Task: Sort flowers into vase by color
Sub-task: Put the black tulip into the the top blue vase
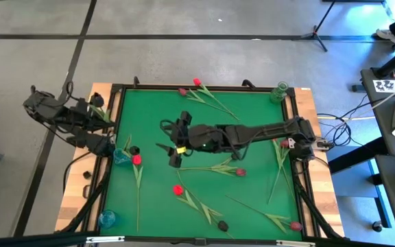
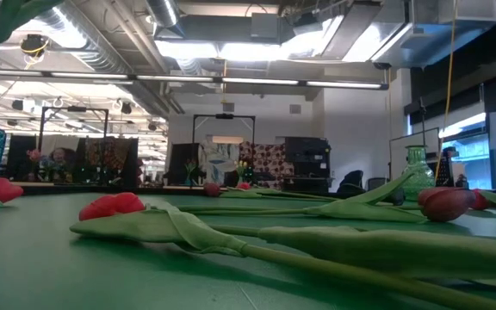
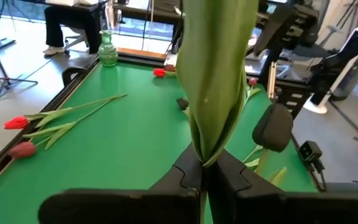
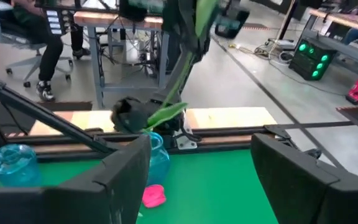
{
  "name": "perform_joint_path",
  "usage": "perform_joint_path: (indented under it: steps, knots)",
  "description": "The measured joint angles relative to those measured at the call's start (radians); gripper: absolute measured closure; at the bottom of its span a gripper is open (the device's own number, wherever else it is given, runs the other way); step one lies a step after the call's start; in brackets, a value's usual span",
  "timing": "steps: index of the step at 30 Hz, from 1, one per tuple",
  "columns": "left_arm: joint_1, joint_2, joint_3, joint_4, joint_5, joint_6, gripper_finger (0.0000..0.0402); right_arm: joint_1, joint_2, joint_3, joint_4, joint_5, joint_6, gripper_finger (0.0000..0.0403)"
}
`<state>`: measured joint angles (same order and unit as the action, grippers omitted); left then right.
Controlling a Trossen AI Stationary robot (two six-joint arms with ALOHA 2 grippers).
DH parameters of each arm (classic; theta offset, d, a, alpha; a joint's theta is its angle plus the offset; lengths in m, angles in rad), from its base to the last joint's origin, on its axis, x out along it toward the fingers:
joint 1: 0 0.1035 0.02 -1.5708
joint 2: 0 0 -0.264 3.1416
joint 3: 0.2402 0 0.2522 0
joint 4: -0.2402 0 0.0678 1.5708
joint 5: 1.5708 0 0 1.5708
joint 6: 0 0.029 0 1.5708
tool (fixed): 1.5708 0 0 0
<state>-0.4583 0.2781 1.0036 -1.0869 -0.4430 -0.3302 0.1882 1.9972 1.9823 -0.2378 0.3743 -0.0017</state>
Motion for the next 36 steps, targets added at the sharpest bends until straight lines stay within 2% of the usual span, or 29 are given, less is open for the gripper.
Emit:
perform_joint_path:
  steps: [6,11,18,24,36]
  knots:
    - [0.000,-0.084,-0.118,0.046,0.063,0.006,0.0399,0.039,-0.017,0.000,-0.006,0.089,0.000,0.0127]
    - [0.000,-0.115,-0.145,0.066,0.092,0.040,0.0399,0.051,-0.024,0.000,-0.007,0.124,-0.003,0.0127]
    - [0.000,-0.127,-0.117,0.095,0.103,0.108,0.0398,0.047,-0.029,0.000,0.010,0.131,0.005,0.0127]
    - [0.000,-0.127,-0.099,0.038,0.124,0.127,0.0398,0.047,-0.032,0.000,0.011,0.133,0.022,0.0127]
    - [0.000,-0.127,-0.161,0.036,0.150,0.114,0.0397,0.047,-0.032,0.000,0.003,0.104,0.022,0.0127]
